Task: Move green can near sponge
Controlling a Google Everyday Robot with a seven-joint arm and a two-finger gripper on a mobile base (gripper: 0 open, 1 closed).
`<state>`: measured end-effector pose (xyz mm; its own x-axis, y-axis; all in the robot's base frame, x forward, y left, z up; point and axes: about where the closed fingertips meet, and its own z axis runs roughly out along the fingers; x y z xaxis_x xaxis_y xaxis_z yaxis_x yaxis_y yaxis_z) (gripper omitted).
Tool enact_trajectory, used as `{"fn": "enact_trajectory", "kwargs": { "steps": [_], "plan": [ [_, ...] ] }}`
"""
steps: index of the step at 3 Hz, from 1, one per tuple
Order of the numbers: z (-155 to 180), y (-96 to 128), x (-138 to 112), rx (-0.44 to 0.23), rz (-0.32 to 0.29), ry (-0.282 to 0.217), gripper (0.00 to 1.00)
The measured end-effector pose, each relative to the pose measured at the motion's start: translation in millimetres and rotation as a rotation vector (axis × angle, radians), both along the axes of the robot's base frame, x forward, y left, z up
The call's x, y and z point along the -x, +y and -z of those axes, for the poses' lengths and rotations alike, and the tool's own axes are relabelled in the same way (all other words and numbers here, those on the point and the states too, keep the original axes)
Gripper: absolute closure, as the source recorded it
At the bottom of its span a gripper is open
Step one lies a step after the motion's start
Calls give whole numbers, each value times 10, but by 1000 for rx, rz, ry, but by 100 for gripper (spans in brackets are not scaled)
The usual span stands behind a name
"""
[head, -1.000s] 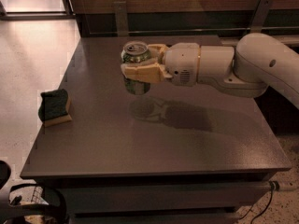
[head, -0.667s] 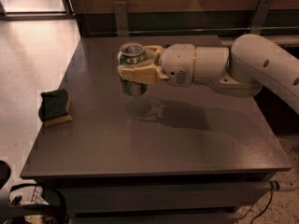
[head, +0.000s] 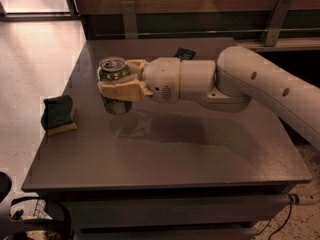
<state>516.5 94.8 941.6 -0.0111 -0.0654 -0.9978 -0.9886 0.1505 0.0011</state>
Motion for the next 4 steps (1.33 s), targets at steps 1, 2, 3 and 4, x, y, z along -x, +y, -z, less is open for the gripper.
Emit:
{"fn": "enact_trajectory", "kwargs": {
  "steps": [1,2,3,4],
  "plan": [
    [125,394,218,18,-40,24,100],
    [242,574,316,57,-42,20,100],
    [440,636,342,69,-36,-3,100],
    [684,636,317,46,-22,-20,99]
  ]
}}
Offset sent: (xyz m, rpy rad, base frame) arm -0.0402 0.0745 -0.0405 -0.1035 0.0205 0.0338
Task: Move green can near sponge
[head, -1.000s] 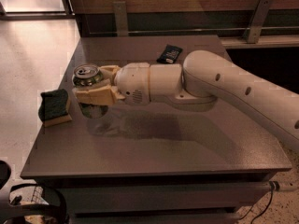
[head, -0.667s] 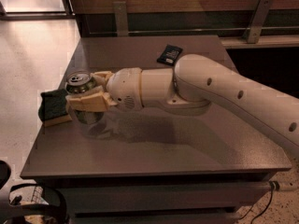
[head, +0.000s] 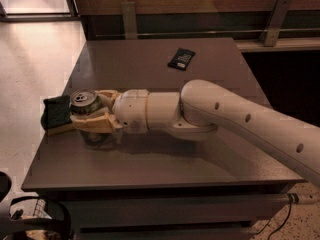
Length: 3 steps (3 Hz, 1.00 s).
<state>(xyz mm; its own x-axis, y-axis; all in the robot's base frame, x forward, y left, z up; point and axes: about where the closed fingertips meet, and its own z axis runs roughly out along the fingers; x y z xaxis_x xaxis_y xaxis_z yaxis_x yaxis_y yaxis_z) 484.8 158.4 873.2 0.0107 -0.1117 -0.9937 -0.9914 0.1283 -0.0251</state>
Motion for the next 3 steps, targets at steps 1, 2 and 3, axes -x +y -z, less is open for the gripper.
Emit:
{"fn": "enact_trajectory", "kwargs": {
  "steps": [1,2,3],
  "plan": [
    [-46,0,0,0,0,0,78],
    [-51,1,0,0,0,0,54],
    [-54,1,1,0,0,0,31]
  ]
}}
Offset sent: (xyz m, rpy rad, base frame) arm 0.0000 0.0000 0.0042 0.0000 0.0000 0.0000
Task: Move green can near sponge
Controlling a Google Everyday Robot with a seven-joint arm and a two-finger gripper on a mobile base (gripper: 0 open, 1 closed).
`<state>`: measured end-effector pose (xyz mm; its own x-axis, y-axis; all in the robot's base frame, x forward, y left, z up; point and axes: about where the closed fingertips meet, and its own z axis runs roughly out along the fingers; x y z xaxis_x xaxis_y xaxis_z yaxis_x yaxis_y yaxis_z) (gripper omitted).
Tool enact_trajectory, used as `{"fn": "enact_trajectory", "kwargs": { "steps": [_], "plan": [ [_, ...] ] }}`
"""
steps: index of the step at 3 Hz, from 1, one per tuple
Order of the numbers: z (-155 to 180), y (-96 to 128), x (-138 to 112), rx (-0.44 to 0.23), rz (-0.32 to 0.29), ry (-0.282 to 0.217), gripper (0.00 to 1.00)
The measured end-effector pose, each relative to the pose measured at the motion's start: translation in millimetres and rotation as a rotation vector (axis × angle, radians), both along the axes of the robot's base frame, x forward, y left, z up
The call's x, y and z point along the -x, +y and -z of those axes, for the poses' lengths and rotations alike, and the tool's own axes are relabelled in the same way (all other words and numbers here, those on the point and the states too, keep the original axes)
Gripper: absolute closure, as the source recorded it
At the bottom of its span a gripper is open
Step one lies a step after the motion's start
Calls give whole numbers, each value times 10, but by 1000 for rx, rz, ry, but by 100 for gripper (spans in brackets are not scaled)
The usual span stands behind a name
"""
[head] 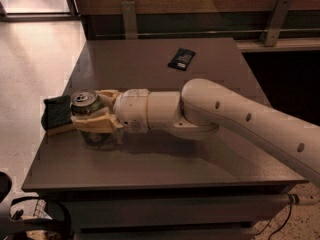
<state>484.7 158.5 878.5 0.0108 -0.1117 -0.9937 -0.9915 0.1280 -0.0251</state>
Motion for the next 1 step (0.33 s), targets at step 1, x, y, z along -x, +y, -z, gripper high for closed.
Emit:
{"fn": "enact_trajectory", "kwargs": {
  "steps": [1],
  "plan": [
    [0,1,0,0,0,0,9]
  ]
}}
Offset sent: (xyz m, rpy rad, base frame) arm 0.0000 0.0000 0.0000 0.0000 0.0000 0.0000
